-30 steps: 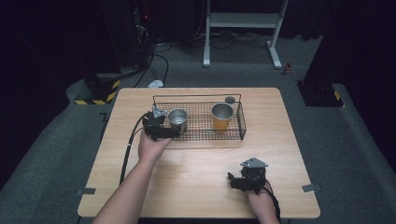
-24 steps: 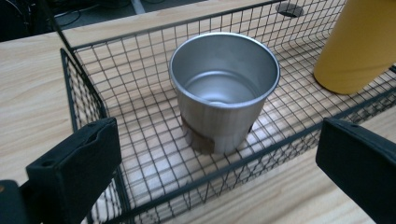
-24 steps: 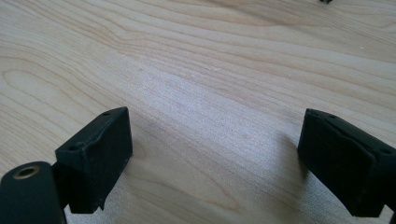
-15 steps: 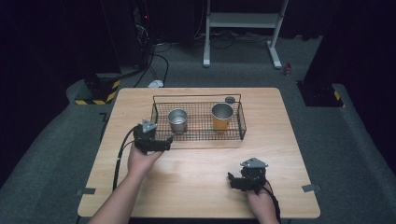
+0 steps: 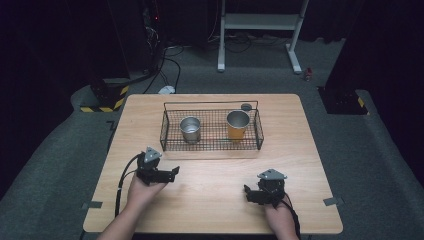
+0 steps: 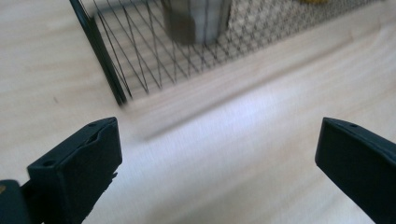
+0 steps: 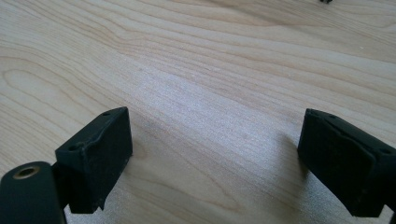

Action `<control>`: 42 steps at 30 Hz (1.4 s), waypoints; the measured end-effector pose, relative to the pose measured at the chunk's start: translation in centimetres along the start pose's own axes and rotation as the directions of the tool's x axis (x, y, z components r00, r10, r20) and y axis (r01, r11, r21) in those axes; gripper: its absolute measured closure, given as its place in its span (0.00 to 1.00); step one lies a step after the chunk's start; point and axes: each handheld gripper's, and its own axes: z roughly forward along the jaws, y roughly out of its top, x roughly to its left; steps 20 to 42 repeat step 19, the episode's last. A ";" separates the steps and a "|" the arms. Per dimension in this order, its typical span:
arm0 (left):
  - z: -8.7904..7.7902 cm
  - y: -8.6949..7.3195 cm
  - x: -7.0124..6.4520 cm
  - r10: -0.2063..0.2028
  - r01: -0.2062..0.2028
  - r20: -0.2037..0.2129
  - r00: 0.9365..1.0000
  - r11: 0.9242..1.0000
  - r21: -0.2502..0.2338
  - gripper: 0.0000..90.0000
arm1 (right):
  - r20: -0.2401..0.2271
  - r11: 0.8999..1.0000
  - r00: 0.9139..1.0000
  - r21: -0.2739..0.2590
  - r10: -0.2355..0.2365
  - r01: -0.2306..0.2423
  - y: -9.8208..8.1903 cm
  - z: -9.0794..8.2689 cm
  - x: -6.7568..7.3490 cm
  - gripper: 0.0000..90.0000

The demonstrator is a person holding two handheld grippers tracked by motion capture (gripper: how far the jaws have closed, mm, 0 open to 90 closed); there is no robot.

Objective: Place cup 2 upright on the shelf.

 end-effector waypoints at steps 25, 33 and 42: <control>-0.3 -4.5 -2.1 0.065 -0.067 0.022 0.998 0.994 0.092 0.00 | 0.000 1.000 1.000 0.000 0.000 0.000 0.0 0.0 0.0 0.11; -0.3 -4.5 -2.1 0.065 -0.067 0.022 0.998 0.994 0.092 0.00 | 0.000 1.000 1.000 0.000 0.000 0.000 0.0 0.0 0.0 0.11; -0.3 -4.5 -2.1 0.065 -0.067 0.022 0.998 0.994 0.092 0.00 | 0.000 1.000 1.000 0.000 0.000 0.000 0.0 0.0 0.0 0.11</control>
